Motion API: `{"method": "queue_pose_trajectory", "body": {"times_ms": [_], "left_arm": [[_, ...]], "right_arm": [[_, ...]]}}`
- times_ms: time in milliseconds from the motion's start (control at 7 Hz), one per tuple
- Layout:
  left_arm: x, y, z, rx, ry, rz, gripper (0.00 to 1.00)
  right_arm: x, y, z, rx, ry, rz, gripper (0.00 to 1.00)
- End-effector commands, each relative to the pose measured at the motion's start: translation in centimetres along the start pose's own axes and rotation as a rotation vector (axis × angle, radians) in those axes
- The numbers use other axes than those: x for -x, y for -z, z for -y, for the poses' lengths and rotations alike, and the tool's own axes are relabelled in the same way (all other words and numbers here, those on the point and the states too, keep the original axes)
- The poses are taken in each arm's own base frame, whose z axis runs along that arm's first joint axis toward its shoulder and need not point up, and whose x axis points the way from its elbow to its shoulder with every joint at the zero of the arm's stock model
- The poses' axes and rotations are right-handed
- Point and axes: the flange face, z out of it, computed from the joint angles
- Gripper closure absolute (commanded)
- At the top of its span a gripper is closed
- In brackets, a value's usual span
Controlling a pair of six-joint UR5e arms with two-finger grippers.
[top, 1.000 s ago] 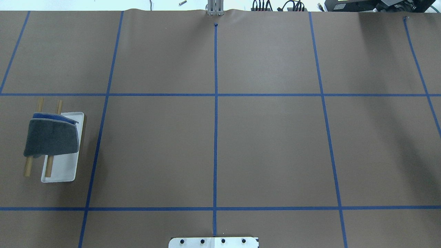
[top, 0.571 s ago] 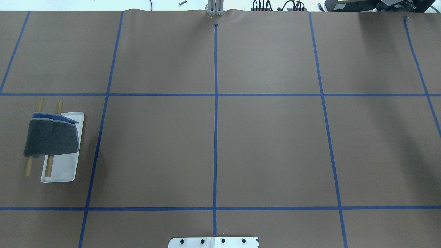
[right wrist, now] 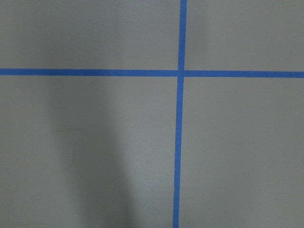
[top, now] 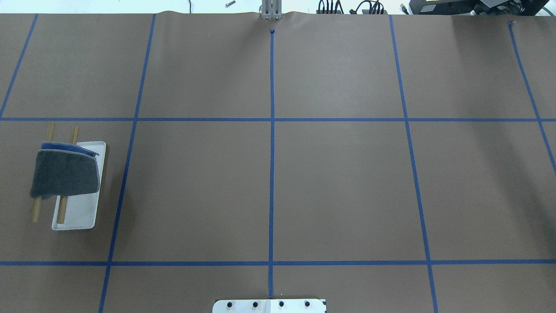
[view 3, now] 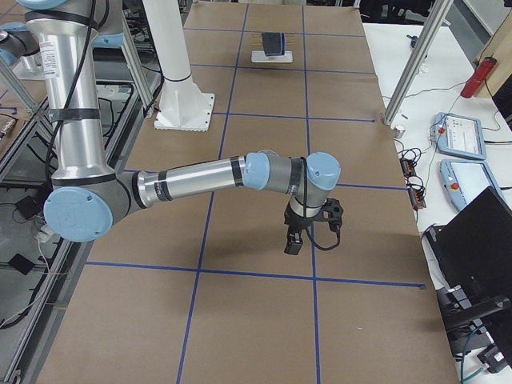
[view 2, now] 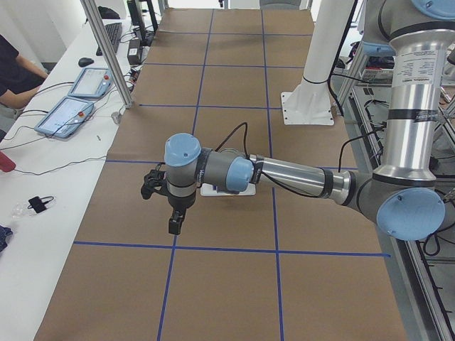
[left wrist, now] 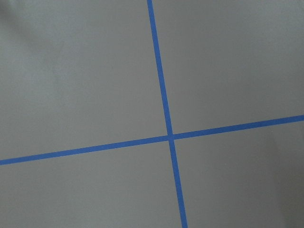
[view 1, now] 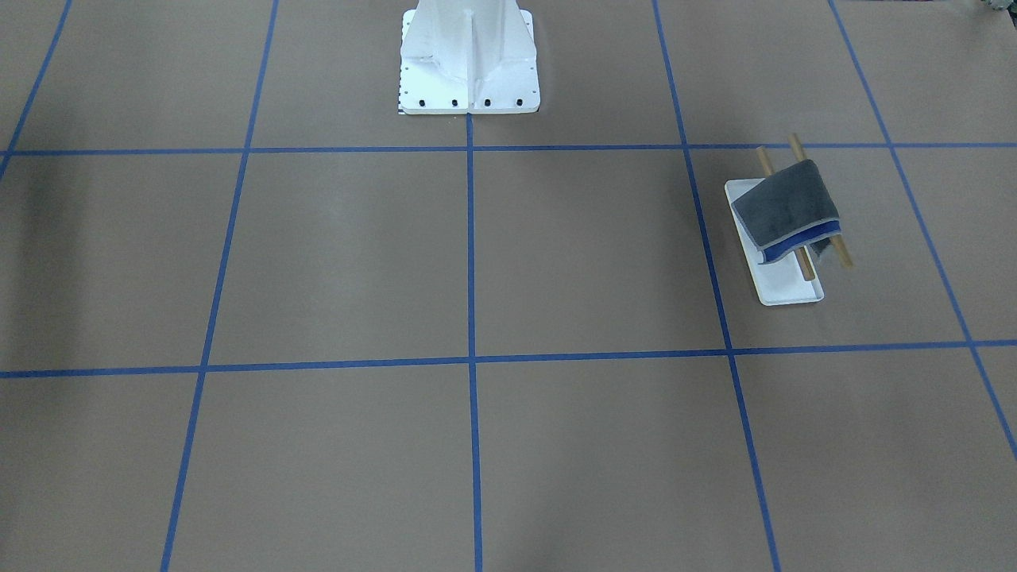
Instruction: Hang towel on rack
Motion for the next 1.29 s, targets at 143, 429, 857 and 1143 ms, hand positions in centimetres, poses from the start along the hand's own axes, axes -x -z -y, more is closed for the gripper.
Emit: {"method": "queue_pose_trajectory", "body": {"times_ms": [143,429,857,1143], "left_arm": [[0.8,-1.3,0.1,0.023,0.028,-0.003,0.02],[1.0,-1.6,-0.1,0.035,0.038,-0.006,0.02],[0.8,-1.4,-0.1,0.027,0.098,-0.013,0.02],[0.8,-1.4,-0.1,0.028,0.1,-0.013,0.02]], "right_arm": [[-5.2,-4.2,-2.2,-0.044,-0.001,0.001,0.0],[-5.7,-3.9,-2.2,-0.051,-0.011,0.003,0.0],[-5.6,-2.9,-2.1,-0.075,-0.011,0.011,0.0],[-5.0,-1.8,-1.2,-0.093,0.001,0.009,0.0]]}}
